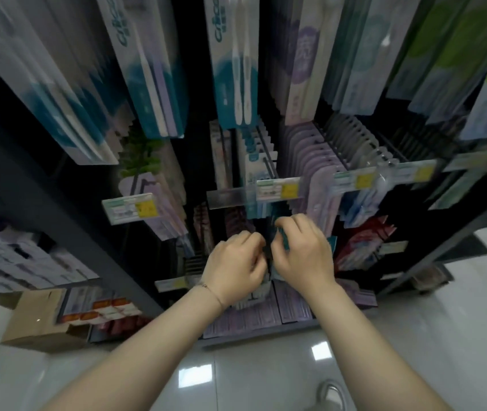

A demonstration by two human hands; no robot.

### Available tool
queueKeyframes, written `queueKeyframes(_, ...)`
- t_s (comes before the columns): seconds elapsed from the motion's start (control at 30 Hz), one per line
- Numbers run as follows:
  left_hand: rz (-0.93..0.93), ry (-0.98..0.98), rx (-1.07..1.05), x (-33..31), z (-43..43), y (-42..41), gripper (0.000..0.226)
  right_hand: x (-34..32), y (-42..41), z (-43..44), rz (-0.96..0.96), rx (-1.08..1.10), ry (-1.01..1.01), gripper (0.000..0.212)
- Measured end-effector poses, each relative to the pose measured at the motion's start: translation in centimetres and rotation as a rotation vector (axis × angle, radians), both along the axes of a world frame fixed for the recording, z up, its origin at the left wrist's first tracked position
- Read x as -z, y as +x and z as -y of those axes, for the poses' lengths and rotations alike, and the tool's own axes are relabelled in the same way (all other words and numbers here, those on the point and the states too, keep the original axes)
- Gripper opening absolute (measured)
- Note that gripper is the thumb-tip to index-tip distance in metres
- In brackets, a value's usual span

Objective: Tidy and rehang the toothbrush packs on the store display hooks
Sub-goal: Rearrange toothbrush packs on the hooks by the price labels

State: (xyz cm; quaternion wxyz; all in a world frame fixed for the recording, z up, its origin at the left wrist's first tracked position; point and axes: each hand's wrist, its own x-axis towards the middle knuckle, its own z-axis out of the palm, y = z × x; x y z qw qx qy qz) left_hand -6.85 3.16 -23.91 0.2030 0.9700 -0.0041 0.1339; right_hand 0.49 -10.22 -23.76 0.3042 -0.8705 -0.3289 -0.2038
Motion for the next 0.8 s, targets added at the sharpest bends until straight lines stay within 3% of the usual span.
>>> queueKeyframes(0.1, -0.079, -0.064, -0.003, 1.5, 1.4, 1.5, 0.027, 1.5, 1.2, 1.7, -0.051, 0.025, -0.002, 0.024)
queueKeyframes(0.23, -0.165, -0.187, -0.025, 2.4, 3.5, 3.9, 0.052, 3.0, 3.3, 3.8, -0.104, 0.042, -0.017, 0.029)
queueKeyframes(0.47, -0.149, -0.414, -0.083, 3.2, 8.0, 9.6, 0.083, 5.5, 7.1, 6.5, -0.26, 0.112, -0.025, 0.059)
queueKeyframes(0.63, -0.072, -0.459, -0.131, 4.1, 10.3, 12.7, 0.093, 7.2, 9.7, 6.9, -0.416, -0.031, 0.01, 0.095)
queueKeyframes(0.8, -0.079, -0.579, -0.191, 4.6, 11.3, 14.5, 0.092, 7.4, 11.1, 7.0, -0.461, -0.169, -0.075, 0.104)
